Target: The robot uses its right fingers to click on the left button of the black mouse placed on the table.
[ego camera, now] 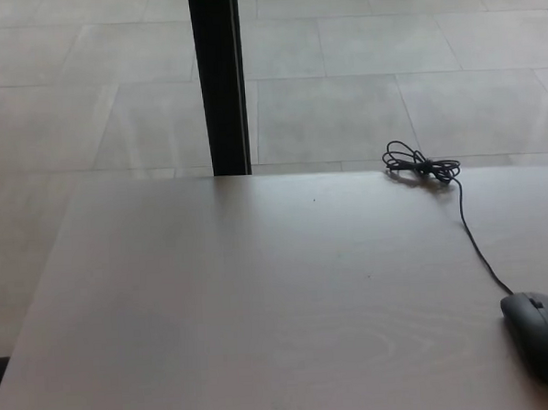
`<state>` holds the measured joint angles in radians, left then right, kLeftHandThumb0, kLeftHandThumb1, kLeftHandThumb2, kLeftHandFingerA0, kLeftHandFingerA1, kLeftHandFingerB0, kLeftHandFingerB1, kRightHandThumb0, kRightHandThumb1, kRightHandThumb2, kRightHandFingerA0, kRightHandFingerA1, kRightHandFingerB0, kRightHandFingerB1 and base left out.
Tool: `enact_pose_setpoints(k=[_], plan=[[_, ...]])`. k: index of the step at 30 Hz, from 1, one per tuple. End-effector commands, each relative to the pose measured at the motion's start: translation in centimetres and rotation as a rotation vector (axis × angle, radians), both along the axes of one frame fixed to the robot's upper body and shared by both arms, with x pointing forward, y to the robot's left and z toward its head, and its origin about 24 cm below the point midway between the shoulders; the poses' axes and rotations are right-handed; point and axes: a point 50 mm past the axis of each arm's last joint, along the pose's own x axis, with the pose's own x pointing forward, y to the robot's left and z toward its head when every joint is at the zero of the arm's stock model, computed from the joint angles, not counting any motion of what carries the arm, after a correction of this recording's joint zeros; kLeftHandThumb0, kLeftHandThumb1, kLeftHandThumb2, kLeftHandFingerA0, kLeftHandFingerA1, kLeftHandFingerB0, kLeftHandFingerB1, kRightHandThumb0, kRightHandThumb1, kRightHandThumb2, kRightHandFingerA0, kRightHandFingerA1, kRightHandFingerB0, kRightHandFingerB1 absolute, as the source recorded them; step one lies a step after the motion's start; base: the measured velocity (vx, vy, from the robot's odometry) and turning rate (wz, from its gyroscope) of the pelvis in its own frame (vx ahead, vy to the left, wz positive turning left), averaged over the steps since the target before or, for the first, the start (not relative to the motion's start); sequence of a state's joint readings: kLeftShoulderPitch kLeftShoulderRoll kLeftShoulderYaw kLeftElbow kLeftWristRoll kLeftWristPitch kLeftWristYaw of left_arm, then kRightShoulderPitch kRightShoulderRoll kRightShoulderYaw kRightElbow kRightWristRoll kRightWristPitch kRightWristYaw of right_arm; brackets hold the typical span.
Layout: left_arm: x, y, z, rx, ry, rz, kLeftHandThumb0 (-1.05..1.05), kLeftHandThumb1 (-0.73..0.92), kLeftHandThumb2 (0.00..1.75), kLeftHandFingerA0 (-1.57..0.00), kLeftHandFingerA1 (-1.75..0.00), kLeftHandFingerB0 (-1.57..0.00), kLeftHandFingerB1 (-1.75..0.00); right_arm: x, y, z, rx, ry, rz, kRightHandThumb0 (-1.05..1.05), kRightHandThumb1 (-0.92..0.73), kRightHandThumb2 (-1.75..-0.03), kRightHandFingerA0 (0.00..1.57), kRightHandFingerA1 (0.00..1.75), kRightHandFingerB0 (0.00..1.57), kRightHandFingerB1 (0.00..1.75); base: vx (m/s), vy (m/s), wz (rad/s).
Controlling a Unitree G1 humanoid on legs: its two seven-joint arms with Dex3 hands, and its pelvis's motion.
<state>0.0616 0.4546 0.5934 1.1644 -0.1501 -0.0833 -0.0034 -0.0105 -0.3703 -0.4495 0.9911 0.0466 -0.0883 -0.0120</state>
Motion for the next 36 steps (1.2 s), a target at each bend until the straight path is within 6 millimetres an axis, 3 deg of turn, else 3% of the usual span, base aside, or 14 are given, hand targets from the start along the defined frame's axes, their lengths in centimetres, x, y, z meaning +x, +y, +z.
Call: enact_pose_setpoints(k=[1, 7, 8, 11, 13, 14, 16, 17, 18, 32, 33, 34, 35, 36], plan=[[-0.6, 2.2, 1.9, 0.025, -0.207, 0.228, -0.69, 0.68, 0.61, -0.77, -0.58, -0.61, -0.48, 0.2, -3.8, 3.6, -0.044, -0.241, -0.197, -0.61, -0.78, -0.63, 0.57, 0.47, 0.34, 0.36, 0.0, 0.0, 0.0], [-1.2, 2.1, 1.7, 0.003, -0.237, 0.263, -0.67, 0.66, 0.6, -0.77, -0.62, -0.61, -0.51, 2.7, -6.0, 8.0, -0.145, -0.381, -0.211, -0.71, -0.65, -0.98, 0.54, 0.55, 0.31, 0.46, 0.0, 0.0, 0.0], [-1.2, 2.1, 1.6, 0.001, -0.226, 0.261, -0.69, 0.66, 0.6, -0.8, -0.62, -0.65, -0.51, 3.9, -6.4, 9.6, -0.168, -0.438, -0.191, -0.63, -0.79, -0.64, 0.58, 0.45, 0.36, 0.36, 0.0, 0.0, 0.0], [-1.2, 2.1, 1.6, 0.009, -0.201, 0.247, -0.69, 0.68, 0.6, -0.8, -0.6, -0.66, -0.51, 5.7, -6.7, 11.8, -0.193, -0.5, -0.165, -0.67, -0.65, -0.96, 0.68, 0.62, 0.29, 0.5, 0.0, 0.0, 0.0], [-1.3, 2.0, 1.5, 0.003, -0.202, 0.251, -0.69, 0.67, 0.61, -0.77, -0.58, -0.64, -0.51, 7.3, -6.6, 13.6, -0.195, -0.573, -0.157, -0.61, -0.79, -0.64, 0.72, 0.49, 0.38, 0.38, 0.0, 0.0, 0.0], [-1.3, 2.0, 1.5, 0.004, -0.205, 0.251, -0.7, 0.67, 0.6, -0.78, -0.59, -0.64, -0.52, 8.1, -6.4, 14.6, -0.237, -0.58, -0.124, -0.65, -0.65, -0.97, 0.69, 0.63, 0.33, 0.51, 0.0, 0.0, 0.0], [-1.2, 2.0, 1.5, 0.005, -0.212, 0.252, -0.71, 0.66, 0.6, -0.77, -0.6, -0.63, -0.51, 9.2, -6.3, 15.8, -0.158, -0.649, -0.076, -0.65, -0.65, -0.98, 0.56, 0.62, 0.3, 0.51, 0.0, 0.0, 0.0], [-1.1, 2.1, 1.6, 0.002, -0.221, 0.259, -0.69, 0.65, 0.6, -0.78, -0.62, -0.63, -0.52, 10.6, -5.7, 17.4, -0.119, -0.722, -0.061, -0.66, -0.6, -0.96, 0.53, 0.61, 0.36, 0.51, 0.0, 0.0, 0.0], [-1.1, 2.1, 1.6, 0.001, -0.219, 0.254, -0.7, 0.67, 0.6, -0.79, -0.63, -0.64, -0.53, 11.7, -5.0, 18.8, -0.13, -0.768, -0.014, -0.65, -0.76, -0.62, 0.6, 0.48, 0.44, 0.38, 0.0, 0.0, 0.0], [-1.4, 2.0, 1.5, -0.007, -0.227, 0.271, -0.68, 0.65, 0.6, -0.76, -0.6, -0.62, -0.5, 17.0, 4.7, 24.5, -0.382, -0.797, 0.45, -0.62, -0.74, -0.62, 0.61, 0.45, 0.46, 0.36, 0.0, 0.0, 0.0], [-1.3, 2.0, 1.5, 0.0, -0.223, 0.266, -0.68, 0.65, 0.6, -0.76, -0.61, -0.63, -0.51, 17.3, 5.5, 24.3, -0.436, -0.77, 0.504, -0.56, -0.57, -1.01, 0.57, 0.65, 0.27, 0.49, 0.0, 0.0, 0.0], [-1.3, 2.0, 1.5, 0.003, -0.222, 0.263, -0.68, 0.65, 0.6, -0.76, -0.61, -0.63, -0.51, 17.4, 5.9, 24.3, -0.459, -0.759, 0.527, -0.56, -0.57, -1.01, 0.57, 0.65, 0.27, 0.49, 0.0, 0.0, 0.0], [-1.3, 2.0, 1.5, -0.001, -0.219, 0.261, -0.69, 0.66, 0.6, -0.75, -0.6, -0.62, -0.51, 17.6, 6.5, 23.9, -0.457, -0.767, 0.558, -0.62, -0.76, -0.63, 0.57, 0.5, 0.42, 0.37, 0.0, 0.0, 0.0], [-1.3, 2.0, 1.5, -0.004, -0.222, 0.264, -0.67, 0.65, 0.6, -0.76, -0.61, -0.62, -0.51, 17.7, 6.7, 23.8, -0.476, -0.755, 0.573, -0.64, -0.77, -0.63, 0.65, 0.53, 0.42, 0.37, 0.0, 0.0, 0.0]])
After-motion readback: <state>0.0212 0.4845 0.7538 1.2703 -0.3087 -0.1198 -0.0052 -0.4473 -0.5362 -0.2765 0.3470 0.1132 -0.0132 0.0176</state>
